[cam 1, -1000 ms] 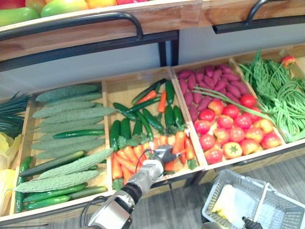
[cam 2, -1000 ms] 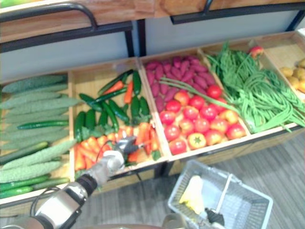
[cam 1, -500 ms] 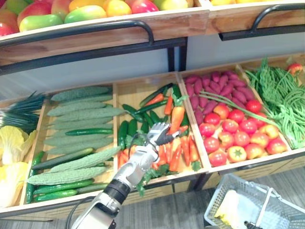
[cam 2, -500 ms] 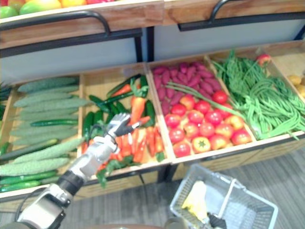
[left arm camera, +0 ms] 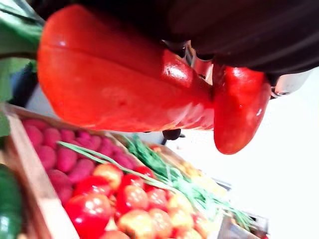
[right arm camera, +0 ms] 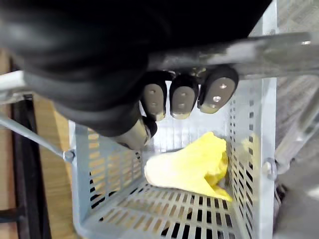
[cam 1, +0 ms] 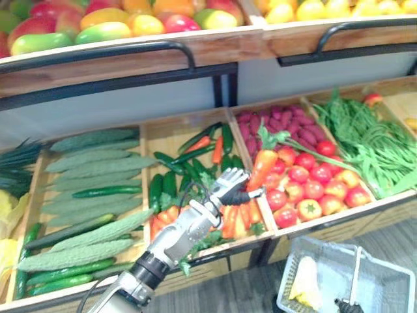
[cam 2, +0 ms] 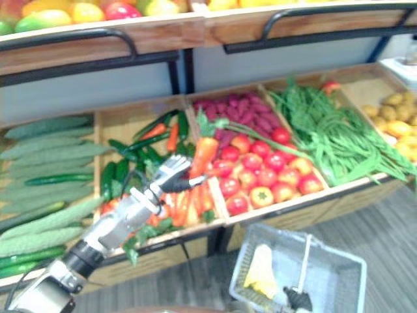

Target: Pick vegetable in the basket

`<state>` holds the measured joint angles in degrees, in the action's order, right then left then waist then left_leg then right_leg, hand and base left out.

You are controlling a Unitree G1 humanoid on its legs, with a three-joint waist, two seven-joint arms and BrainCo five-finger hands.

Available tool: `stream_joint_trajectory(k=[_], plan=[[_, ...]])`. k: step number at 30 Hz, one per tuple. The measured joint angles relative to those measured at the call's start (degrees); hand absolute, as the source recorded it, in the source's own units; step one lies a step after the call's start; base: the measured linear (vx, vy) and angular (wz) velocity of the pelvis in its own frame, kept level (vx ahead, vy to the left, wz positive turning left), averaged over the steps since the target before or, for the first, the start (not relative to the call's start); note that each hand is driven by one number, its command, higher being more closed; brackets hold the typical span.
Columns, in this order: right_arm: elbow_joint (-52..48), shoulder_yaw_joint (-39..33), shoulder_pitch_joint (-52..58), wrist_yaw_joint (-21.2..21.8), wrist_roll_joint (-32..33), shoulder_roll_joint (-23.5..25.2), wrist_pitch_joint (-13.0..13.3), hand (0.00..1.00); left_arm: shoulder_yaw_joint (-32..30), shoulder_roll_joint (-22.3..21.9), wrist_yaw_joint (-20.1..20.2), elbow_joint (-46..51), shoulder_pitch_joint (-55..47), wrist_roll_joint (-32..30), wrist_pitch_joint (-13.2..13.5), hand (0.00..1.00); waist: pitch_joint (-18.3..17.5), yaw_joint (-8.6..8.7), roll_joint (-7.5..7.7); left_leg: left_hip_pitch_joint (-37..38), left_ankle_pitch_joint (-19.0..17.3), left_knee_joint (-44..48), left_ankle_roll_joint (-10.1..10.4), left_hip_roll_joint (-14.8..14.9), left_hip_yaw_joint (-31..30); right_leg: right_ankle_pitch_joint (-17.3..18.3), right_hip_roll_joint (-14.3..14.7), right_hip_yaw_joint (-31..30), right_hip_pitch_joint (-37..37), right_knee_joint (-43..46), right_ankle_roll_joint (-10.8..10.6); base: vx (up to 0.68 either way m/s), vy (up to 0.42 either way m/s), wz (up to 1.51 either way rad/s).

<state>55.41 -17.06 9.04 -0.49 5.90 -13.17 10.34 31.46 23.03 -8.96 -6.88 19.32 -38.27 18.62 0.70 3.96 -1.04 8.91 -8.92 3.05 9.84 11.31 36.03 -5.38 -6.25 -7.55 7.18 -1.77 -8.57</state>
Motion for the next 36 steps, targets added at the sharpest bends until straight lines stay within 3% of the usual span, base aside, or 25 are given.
stream_joint_trajectory(k=[6,10,18,22,30,36], plan=[[-10.11,4.83,1.56,3.17,-5.74,-9.54,-0.10,1.00,3.34,2.73,2.74,6.75,-0.52,2.81,3.56,1.00,-0.33,0.05,0.35,2.05,-3.89,5.31,1.39,2.26,9.49,-0.99,3.74,-9.00,2.87,1.21,-0.08,-0.02,-0.032,-0.78],[-17.07,6.37,2.73,4.90,-5.96,-15.61,-0.10,1.00,5.17,4.29,3.64,8.67,-0.36,4.49,3.97,1.00,-0.31,0.67,0.60,3.48,-5.11,6.49,2.01,2.81,13.67,-1.12,5.30,-12.63,3.89,2.07,-0.18,-0.02,-0.025,-0.52],[-29.08,8.01,6.42,9.01,-5.99,-24.88,0.31,1.00,10.83,5.36,6.95,12.97,3.16,8.84,5.22,1.00,-0.38,0.79,1.36,5.21,-6.15,7.33,2.63,3.10,17.88,-1.23,7.03,-16.20,4.73,2.89,-0.35,-0.03,-0.022,-0.27],[-33.46,11.81,6.40,12.67,-5.94,-30.46,0.84,1.00,14.52,6.76,8.99,13.49,4.78,11.08,6.18,1.00,-0.39,1.82,1.34,5.87,-6.17,7.25,2.69,2.64,19.06,-1.38,7.29,-17.36,4.74,2.96,-0.57,-0.02,-0.007,-0.13],[-37.03,18.34,5.84,20.21,-5.39,-40.67,3.62,1.00,22.85,6.99,12.39,14.68,12.25,13.45,6.70,1.00,-0.42,2.19,1.39,6.63,-6.49,7.20,3.11,1.87,22.48,-1.78,8.31,-20.83,5.99,3.78,-1.15,-0.03,-0.001,-0.20],[-37.29,22.20,4.14,23.33,-4.45,-45.22,3.76,1.00,27.38,6.40,14.48,14.69,14.78,15.64,7.64,1.00,-0.43,2.65,1.36,7.14,-6.59,7.22,3.29,1.51,24.56,-2.44,8.94,-22.71,6.59,3.83,-1.37,-0.02,-0.005,-0.18]])
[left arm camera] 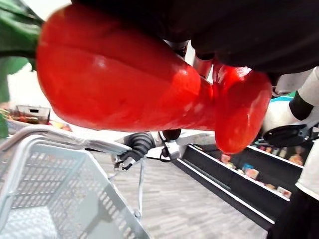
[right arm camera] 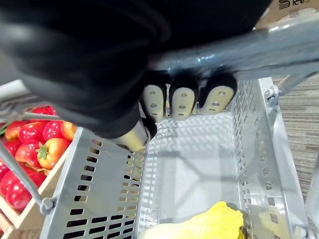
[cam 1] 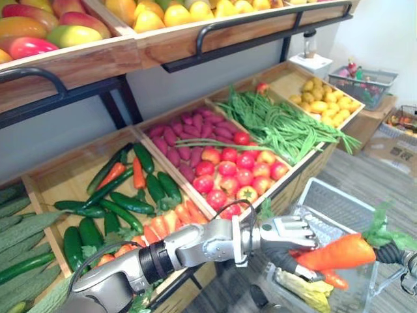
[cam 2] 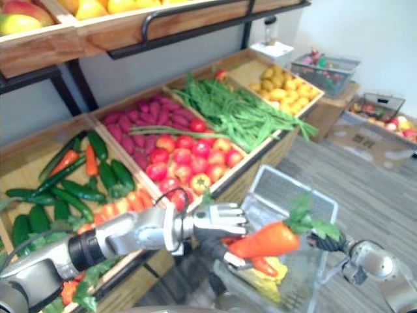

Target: Pick vegetable in the basket

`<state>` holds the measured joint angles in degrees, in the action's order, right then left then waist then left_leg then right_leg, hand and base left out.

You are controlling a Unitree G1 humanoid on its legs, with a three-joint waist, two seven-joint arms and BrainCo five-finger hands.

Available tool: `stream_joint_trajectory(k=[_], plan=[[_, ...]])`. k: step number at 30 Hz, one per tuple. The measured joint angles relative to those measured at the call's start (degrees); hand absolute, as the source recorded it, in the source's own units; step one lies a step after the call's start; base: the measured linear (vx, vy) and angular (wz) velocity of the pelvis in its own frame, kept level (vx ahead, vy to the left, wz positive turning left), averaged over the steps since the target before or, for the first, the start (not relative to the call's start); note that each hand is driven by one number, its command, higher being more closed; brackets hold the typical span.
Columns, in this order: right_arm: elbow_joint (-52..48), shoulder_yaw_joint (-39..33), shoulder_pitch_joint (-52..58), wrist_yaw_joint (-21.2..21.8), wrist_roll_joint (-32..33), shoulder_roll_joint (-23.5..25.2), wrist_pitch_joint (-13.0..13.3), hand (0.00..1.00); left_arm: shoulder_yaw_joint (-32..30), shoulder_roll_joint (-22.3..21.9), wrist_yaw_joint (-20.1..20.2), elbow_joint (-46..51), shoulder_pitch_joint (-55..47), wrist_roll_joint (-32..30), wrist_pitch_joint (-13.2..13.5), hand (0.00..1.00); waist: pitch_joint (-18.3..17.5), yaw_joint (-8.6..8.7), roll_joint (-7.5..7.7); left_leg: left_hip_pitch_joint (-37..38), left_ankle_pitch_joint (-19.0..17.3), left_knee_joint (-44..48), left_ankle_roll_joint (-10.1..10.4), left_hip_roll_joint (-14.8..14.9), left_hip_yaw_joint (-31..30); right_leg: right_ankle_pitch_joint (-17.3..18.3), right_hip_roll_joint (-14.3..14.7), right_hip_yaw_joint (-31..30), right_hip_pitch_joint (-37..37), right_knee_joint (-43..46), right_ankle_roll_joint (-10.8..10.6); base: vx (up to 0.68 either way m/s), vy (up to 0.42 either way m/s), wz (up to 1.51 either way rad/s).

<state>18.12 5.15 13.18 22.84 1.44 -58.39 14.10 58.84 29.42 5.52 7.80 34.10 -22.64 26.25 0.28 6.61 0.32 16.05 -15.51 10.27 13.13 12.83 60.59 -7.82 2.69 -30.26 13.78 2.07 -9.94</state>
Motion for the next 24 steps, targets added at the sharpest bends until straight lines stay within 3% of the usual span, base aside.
stream_joint_trajectory(k=[6,11,16,24], plan=[[-2.05,1.71,-4.22,1.55,4.09,-1.86,-0.01,1.00,5.92,-3.00,2.60,-1.94,2.39,0.32,0.23,1.00,-0.21,1.43,-0.30,1.00,-0.34,0.15,0.48,-0.23,1.97,-0.39,0.86,-1.83,0.11,-0.11,-0.13,-0.01,0.006,-0.18],[-5.03,6.69,-8.09,1.63,6.35,-2.53,-0.06,1.00,6.30,-7.29,3.70,-7.65,2.48,2.14,0.62,1.00,-0.36,2.73,-0.54,1.05,-0.42,0.16,0.48,-0.18,2.83,-0.43,0.78,-2.05,0.02,-1.24,-0.18,0.00,0.002,-0.06],[-6.65,7.23,-10.47,1.78,7.89,-2.46,-1.07,1.00,7.23,-9.64,3.75,-13.45,2.93,2.09,0.48,1.00,-0.71,3.36,-1.07,1.60,-0.51,0.14,0.54,-0.30,4.15,-0.47,1.36,-3.17,0.07,-1.41,-0.21,0.01,0.005,-0.13],[-12.34,11.93,-16.45,2.65,10.11,-2.35,-1.49,1.00,8.34,-14.68,3.61,-21.50,2.93,0.27,-0.32,1.00,-0.69,4.22,-1.06,4.24,-0.61,2.06,0.74,-0.27,11.70,-1.07,5.23,-9.36,1.06,-0.01,-0.28,0.02,-0.021,-0.45]])
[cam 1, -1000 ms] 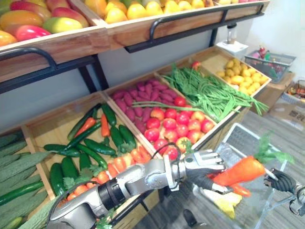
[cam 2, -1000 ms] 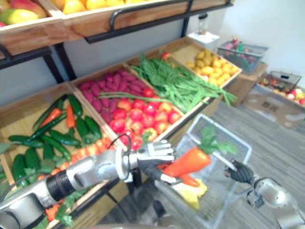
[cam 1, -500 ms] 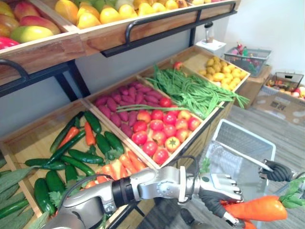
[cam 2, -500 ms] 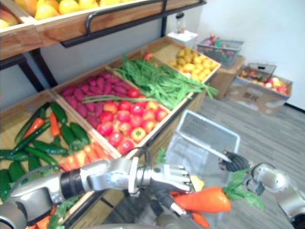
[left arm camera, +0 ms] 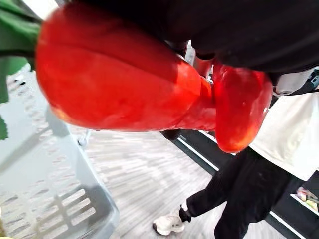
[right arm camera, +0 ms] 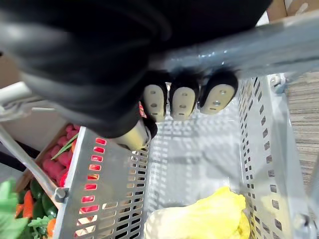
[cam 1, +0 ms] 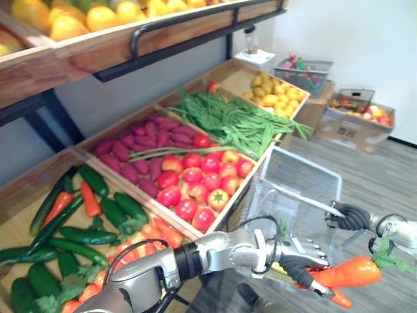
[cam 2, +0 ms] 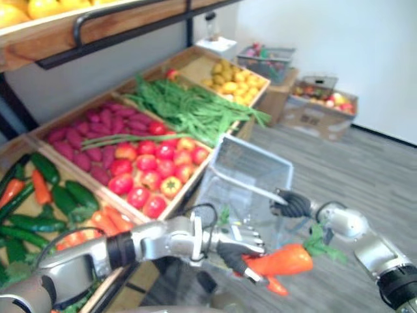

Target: Pick vegetable in the basket

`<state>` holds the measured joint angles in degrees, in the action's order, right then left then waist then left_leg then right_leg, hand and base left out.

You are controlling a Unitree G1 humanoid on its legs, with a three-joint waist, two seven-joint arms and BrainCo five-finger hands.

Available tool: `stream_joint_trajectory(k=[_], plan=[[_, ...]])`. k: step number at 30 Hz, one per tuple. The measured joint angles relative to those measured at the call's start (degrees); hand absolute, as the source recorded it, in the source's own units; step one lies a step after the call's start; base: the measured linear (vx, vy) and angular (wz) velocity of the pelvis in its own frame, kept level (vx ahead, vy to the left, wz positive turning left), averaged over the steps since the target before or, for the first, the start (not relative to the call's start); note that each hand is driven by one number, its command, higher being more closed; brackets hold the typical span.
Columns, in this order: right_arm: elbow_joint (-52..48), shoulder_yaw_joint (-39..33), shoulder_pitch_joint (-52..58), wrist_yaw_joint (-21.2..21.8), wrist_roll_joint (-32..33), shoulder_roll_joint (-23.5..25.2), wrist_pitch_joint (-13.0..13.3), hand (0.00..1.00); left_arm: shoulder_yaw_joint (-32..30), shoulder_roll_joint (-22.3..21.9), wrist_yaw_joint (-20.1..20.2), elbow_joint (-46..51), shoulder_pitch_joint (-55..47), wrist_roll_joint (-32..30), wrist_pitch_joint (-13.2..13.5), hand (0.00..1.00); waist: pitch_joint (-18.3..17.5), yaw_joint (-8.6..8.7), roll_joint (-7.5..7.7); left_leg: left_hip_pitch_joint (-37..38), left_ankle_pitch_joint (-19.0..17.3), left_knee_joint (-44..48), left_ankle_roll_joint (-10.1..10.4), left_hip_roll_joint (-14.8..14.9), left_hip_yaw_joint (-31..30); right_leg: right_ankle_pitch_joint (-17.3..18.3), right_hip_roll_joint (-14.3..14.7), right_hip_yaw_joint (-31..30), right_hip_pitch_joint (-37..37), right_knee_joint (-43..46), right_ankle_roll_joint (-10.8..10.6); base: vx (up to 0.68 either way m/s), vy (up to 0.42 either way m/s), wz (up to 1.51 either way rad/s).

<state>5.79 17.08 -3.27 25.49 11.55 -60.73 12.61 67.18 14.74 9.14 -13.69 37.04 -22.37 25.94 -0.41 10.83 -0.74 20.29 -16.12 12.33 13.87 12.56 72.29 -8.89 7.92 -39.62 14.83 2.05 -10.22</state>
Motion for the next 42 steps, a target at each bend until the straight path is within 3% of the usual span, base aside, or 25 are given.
stream_joint_trajectory(k=[5,12,20,21,26,42], plan=[[-1.12,5.03,-6.23,0.09,5.07,0.01,0.01,1.00,-0.16,-3.18,-0.44,-6.33,-0.01,-2.98,-0.36,1.00,0.17,0.62,0.34,1.83,-0.17,1.01,0.32,0.76,3.61,0.48,2.55,-1.65,0.64,2.05,0.51,-0.01,-0.090,-0.31],[-1.91,6.60,-8.18,0.83,5.37,-0.19,-0.04,1.00,-0.90,-6.05,-2.05,-11.38,-0.16,-4.93,-1.28,1.00,0.28,0.30,0.73,2.03,-0.14,2.01,0.39,1.99,5.25,1.01,4.04,0.24,2.19,3.68,0.77,-0.02,-0.105,-0.11],[-4.23,7.55,-7.67,1.45,6.56,-2.47,-0.18,1.00,-2.73,-8.75,-3.32,-17.97,-0.77,-7.16,-1.63,1.00,0.14,0.90,0.73,1.06,-0.25,1.20,0.70,2.13,5.21,-0.05,3.22,3.25,3.18,2.26,1.56,-0.01,-0.068,0.00],[-4.36,7.55,-7.64,1.46,6.56,-2.56,-0.20,1.00,-2.81,-8.79,-3.34,-18.12,-0.77,-7.33,-1.63,0.00,0.14,0.91,0.73,0.98,-0.25,1.14,0.70,2.10,5.15,-0.13,3.12,3.28,3.18,2.11,1.54,0.01,-0.021,0.09],[-6.11,7.55,-6.57,2.23,6.61,-2.36,-0.35,1.00,-4.69,-8.90,-4.62,-22.64,-0.83,-10.10,-3.43,0.00,0.01,0.49,0.52,-0.06,0.09,0.72,0.96,1.66,3.81,-2.08,1.57,4.39,2.83,-0.10,1.67,0.04,-0.019,0.12],[-7.08,7.04,-2.60,2.59,7.46,-2.21,-0.50,1.00,-4.80,-8.98,-5.58,-24.37,-0.85,-10.48,-3.59,0.00,0.64,0.20,0.43,-0.24,0.18,-1.19,0.50,-0.03,2.32,-2.41,-0.55,4.83,1.83,-2.00,1.10,-0.02,-0.057,0.04]])
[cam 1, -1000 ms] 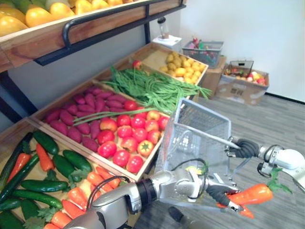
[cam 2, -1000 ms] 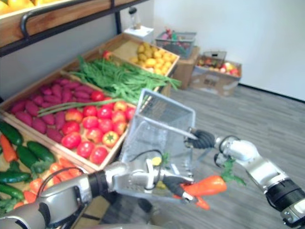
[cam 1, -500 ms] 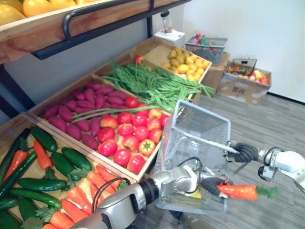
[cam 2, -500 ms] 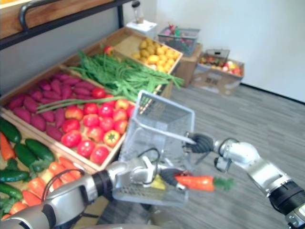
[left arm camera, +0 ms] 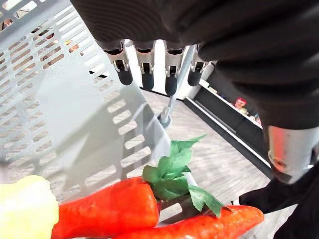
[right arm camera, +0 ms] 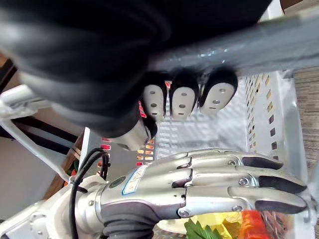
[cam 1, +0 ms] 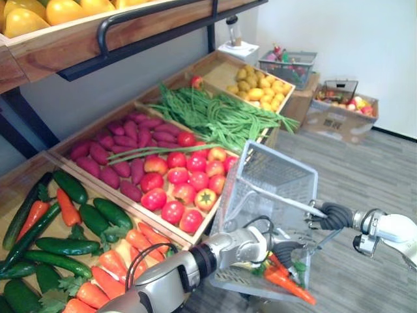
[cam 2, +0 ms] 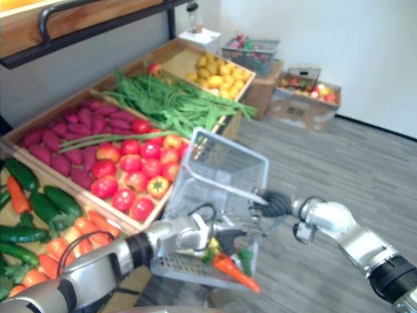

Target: Pick vegetable in the basket

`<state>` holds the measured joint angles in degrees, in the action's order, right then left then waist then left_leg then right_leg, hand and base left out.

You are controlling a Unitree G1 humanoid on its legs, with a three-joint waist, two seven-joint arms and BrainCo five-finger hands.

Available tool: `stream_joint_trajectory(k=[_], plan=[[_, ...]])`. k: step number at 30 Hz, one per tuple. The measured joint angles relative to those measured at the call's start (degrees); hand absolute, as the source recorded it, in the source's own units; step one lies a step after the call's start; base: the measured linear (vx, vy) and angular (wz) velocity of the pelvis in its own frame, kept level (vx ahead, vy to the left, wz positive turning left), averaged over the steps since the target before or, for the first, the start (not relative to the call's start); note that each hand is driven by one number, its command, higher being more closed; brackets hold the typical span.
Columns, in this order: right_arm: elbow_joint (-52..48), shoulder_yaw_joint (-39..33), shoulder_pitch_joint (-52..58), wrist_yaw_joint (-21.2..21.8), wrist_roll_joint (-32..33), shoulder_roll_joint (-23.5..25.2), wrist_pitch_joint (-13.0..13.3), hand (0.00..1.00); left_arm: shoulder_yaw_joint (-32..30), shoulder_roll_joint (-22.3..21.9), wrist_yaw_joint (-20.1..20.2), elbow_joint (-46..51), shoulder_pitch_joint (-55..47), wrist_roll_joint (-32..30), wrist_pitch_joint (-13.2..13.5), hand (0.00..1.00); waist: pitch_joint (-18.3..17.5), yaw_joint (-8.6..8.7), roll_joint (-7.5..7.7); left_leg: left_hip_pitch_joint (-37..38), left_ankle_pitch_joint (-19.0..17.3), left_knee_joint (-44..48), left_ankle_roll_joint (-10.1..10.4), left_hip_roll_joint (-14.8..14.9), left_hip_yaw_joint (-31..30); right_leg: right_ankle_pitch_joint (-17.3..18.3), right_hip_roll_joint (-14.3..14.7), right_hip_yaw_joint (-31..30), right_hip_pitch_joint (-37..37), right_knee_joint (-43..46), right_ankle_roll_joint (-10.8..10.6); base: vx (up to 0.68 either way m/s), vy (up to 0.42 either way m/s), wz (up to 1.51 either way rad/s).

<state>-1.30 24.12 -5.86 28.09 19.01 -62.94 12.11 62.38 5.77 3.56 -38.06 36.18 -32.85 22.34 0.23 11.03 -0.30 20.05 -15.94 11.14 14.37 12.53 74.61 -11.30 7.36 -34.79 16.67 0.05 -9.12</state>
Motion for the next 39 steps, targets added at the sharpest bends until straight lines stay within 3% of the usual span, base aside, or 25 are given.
stream_joint_trajectory(k=[8,11,14,19,26,33,39], plan=[[0.09,-3.58,3.78,0.93,0.03,1.13,-0.03,1.00,-0.92,0.49,0.17,3.83,0.20,0.54,-0.01,0.00,0.27,-0.25,0.05,-0.95,0.00,-0.01,0.00,0.12,-2.00,-0.03,-1.34,1.74,-0.16,-0.34,-0.04,-0.01,-0.042,0.14],[1.62,-7.37,6.26,0.99,0.21,2.55,-0.07,1.00,0.57,1.99,1.81,15.66,0.23,1.60,0.12,0.00,0.54,-0.33,-0.06,-1.12,0.02,-0.01,0.01,0.47,-4.47,-0.10,-2.26,3.64,-1.18,-0.21,-0.10,-0.04,-0.053,0.33],[3.48,-9.67,8.40,1.10,0.36,3.64,-0.07,1.00,1.97,4.23,3.46,27.11,0.21,6.17,1.98,0.00,0.57,-0.84,0.04,-2.00,0.04,0.05,-0.06,0.41,-6.51,-0.08,-3.52,5.21,-1.33,-0.19,-0.12,-0.05,-0.048,0.35],[9.23,-10.29,9.56,1.22,1.66,4.31,0.78,1.00,3.39,11.39,6.06,41.25,0.22,13.41,5.28,0.00,0.54,-1.70,0.47,-3.40,0.30,0.04,-0.52,0.43,-10.42,-0.07,-5.28,7.95,-1.88,-0.21,-0.12,-0.07,-0.060,0.36],[17.27,-13.00,12.03,1.09,1.59,4.32,1.08,1.00,4.11,22.09,6.87,51.32,-0.61,19.18,6.33,0.00,-1.92,-2.77,0.56,-7.49,1.08,-0.12,-1.71,0.35,-17.67,0.20,-8.79,13.03,-2.08,-1.58,-0.37,-0.06,-0.060,0.45],[20.24,-17.43,17.19,1.01,1.75,4.01,1.67,1.00,-5.54,29.93,6.58,59.42,-11.36,19.34,7.17,0.00,-3.75,-2.61,1.97,-11.26,1.60,-1.11,-3.04,-1.10,-26.47,0.45,-12.29,18.79,-3.36,-3.58,-0.04,-0.06,-0.044,0.49],[20.26,-20.12,18.56,1.02,1.84,3.67,2.33,1.00,-17.51,32.35,5.54,63.41,-21.94,21.38,7.42,0.00,-4.67,-1.47,2.05,-12.91,1.37,-1.01,-3.71,-2.25,-29.51,0.41,-13.57,19.74,-3.31,-4.50,-0.03,0.00,0.005,0.14]])
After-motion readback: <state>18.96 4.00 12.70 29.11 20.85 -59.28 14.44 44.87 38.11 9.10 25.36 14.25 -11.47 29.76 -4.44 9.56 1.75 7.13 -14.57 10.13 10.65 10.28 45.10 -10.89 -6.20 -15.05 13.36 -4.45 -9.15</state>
